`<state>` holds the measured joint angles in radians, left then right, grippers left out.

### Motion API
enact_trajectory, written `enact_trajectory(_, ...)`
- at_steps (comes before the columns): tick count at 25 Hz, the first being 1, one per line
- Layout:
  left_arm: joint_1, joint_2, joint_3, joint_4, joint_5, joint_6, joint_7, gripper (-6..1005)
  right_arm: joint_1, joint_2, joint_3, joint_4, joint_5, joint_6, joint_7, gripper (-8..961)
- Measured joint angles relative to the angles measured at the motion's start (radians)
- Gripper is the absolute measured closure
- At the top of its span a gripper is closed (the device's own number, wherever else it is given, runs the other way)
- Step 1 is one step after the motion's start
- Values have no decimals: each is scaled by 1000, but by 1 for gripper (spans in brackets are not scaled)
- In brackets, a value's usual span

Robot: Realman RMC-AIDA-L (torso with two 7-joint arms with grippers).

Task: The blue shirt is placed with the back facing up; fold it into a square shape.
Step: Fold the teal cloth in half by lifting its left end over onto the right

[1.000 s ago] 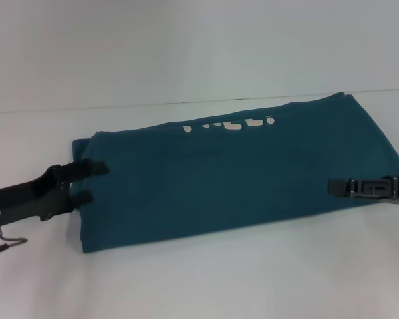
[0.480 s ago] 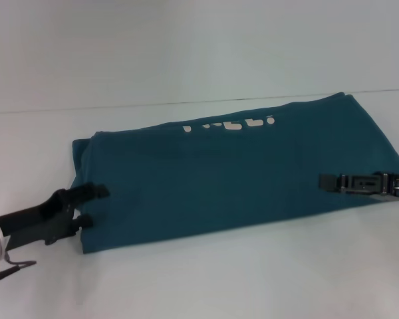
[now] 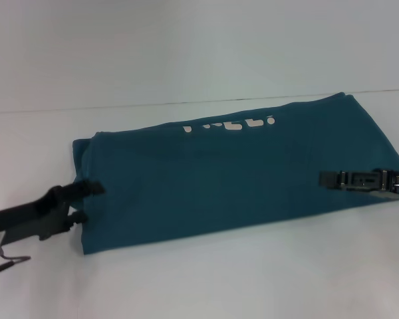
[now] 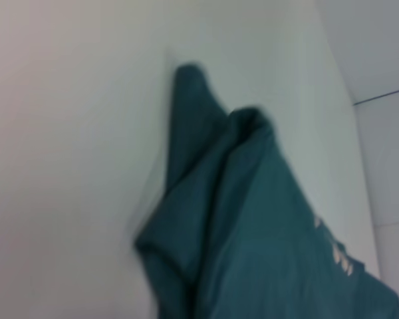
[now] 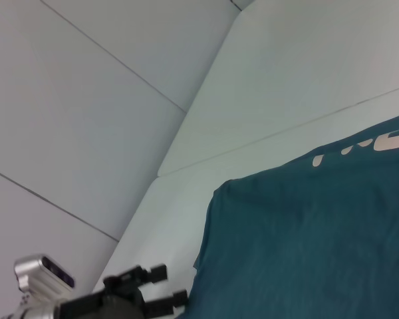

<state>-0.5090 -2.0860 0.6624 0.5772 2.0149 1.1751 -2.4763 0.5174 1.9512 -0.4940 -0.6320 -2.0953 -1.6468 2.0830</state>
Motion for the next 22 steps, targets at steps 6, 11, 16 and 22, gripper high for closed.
enact_trajectory(6, -52, 11, -5, 4, 3, -23, -14, 137, 4, 2, 0, 7, 0, 0, 0, 424)
enact_trajectory(11, -85, 4, 6, -13, 6, -93, -3, 137, 9, 3, 1, 9, 0, 1, 0, 424)
enact_trajectory(16, -91, -3, 14, -37, 6, -140, 2, 136, 11, 3, 2, 9, 0, 2, 0, 424)
enact_trajectory(22, -94, -2, 45, -62, 6, -178, 3, 136, 8, 3, 3, 17, 0, 15, 0, 424)
